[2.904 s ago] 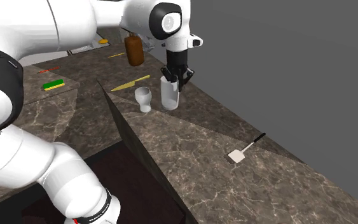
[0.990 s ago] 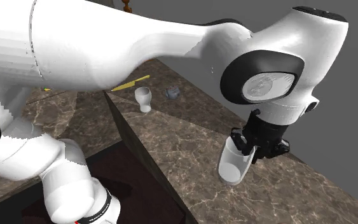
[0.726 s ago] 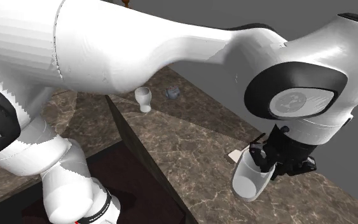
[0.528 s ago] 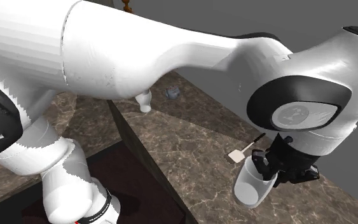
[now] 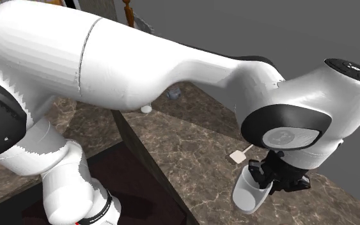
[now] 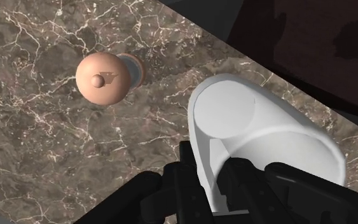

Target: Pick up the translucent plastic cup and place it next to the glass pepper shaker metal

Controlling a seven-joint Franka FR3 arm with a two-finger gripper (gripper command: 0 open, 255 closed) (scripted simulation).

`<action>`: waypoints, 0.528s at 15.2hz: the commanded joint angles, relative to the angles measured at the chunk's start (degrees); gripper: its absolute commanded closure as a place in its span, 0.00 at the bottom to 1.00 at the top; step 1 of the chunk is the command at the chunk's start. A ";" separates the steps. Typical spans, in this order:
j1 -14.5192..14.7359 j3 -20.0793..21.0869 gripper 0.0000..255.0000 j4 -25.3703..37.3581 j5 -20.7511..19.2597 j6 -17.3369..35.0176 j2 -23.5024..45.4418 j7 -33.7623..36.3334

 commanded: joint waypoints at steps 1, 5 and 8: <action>-0.08 -0.11 1.00 -1.24 0.13 1.52 0.26 -0.16; -0.17 -0.24 1.00 -3.67 0.50 4.55 0.96 -0.38; -0.24 -0.34 1.00 -5.36 0.88 6.81 1.65 -0.61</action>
